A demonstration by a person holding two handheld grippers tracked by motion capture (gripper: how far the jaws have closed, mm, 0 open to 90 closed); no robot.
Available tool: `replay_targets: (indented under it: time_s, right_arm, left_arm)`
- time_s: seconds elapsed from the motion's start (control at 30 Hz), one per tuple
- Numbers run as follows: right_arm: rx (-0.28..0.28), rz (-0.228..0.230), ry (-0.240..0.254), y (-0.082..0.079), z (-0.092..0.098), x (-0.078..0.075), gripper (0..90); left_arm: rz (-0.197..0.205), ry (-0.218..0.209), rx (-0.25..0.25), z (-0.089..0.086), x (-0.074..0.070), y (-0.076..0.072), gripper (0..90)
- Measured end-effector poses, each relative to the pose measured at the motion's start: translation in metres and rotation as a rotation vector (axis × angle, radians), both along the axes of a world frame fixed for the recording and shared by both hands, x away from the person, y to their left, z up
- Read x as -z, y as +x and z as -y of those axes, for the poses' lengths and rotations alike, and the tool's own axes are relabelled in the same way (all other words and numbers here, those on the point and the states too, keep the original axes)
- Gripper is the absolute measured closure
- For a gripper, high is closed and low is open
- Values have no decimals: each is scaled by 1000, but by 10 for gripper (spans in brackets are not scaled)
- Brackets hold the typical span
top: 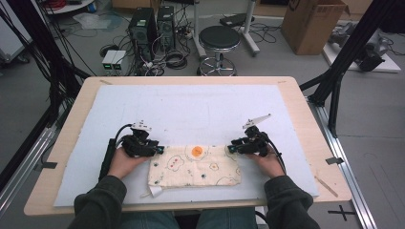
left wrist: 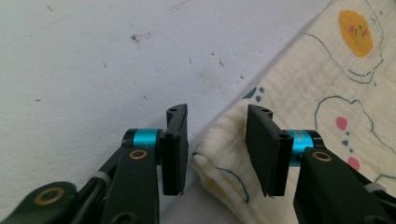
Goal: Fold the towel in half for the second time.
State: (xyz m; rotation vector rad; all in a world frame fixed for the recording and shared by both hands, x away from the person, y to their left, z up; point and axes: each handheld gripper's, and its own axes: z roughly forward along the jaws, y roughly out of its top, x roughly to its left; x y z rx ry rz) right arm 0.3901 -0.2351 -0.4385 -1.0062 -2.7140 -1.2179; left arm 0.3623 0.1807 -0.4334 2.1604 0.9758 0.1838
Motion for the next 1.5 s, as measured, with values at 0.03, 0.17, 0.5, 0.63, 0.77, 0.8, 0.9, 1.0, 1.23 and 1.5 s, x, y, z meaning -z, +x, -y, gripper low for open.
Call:
replay_targets:
  time_s: [0.03, 0.17, 0.5, 0.63, 0.77, 0.8, 0.9, 1.0, 1.23, 1.5]
  right_arm:
    - [0, -1, -5, 0, 0, 0, 637]
    - [-19, 31, -28, -4, 0, -1, 711]
    - [-48, 27, -36, -6, -2, -2, 824]
    - [-52, 52, -43, -7, -4, -7, 827]
    - [-49, 64, -25, -6, -5, -15, 828]
    - [-49, 64, -21, -5, -5, -16, 828]
    - [-48, 69, -13, -2, -5, -19, 832]
    - [-36, 67, -2, 2, -7, -21, 833]
    - [-6, 76, 16, 17, -13, -32, 834]
    - [19, 88, 22, 40, -21, -57, 835]
  left_arm:
    - [1, -2, 1, 0, 0, -1, 631]
    - [-6, 1, 36, -1, 0, -3, 764]
    - [21, -19, 36, -3, -3, -5, 846]
    - [48, -62, 17, -10, -7, -4, 848]
    - [64, -87, -8, -15, -11, -1, 850]
    - [71, -90, -13, -16, -11, 0, 849]
    - [82, -99, -29, -19, -14, 1, 849]
    - [93, -136, -62, -24, -15, 4, 849]
    - [112, -167, -106, -32, -23, 14, 849]
    - [143, -175, -155, -37, -39, 32, 848]
